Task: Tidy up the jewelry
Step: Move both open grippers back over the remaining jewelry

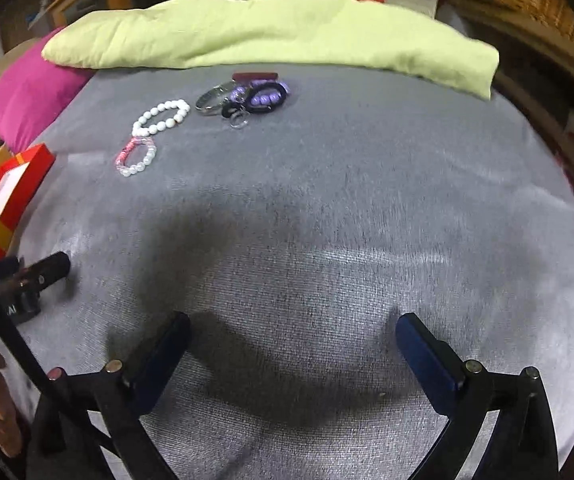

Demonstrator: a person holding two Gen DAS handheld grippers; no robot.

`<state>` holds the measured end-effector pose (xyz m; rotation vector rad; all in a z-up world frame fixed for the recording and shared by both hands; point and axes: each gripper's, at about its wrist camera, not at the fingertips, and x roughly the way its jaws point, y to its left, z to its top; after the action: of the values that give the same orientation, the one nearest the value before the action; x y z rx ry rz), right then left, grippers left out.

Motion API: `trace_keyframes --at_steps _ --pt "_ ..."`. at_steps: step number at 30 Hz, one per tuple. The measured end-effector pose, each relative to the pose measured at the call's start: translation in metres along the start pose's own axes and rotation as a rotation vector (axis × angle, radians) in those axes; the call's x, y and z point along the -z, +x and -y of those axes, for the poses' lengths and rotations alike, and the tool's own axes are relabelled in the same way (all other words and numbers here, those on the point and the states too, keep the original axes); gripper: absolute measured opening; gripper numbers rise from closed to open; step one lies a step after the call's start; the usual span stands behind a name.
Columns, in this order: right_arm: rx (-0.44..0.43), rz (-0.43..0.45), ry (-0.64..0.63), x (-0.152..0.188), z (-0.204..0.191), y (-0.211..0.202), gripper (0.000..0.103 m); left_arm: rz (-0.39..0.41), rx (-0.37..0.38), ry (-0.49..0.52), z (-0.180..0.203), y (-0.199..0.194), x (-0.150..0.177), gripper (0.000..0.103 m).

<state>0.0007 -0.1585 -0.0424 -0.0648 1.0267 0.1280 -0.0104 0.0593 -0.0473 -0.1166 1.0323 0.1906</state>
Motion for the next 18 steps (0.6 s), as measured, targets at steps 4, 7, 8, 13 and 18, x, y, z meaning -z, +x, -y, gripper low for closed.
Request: trace_keyframes --at_steps 4,7,8,13,18 --pt "0.020 -0.014 -0.002 0.003 -0.004 0.000 0.103 -0.010 -0.005 -0.003 0.001 0.003 -0.003 0.103" --pt "0.006 -0.009 -0.012 0.008 -0.001 0.000 0.103 -0.013 -0.013 -0.002 0.002 0.003 -0.003 0.103" --pt "0.016 -0.009 -0.001 0.009 0.001 0.000 0.103 -0.014 -0.014 -0.002 0.002 0.003 -0.002 0.103" --pt "0.038 -0.049 0.002 0.003 0.007 0.001 0.103 -0.022 -0.014 -0.004 0.002 0.002 -0.002 0.103" --pt "0.030 -0.021 0.011 -0.028 0.011 -0.009 0.092 -0.029 -0.018 -0.007 0.003 0.002 -0.003 0.103"
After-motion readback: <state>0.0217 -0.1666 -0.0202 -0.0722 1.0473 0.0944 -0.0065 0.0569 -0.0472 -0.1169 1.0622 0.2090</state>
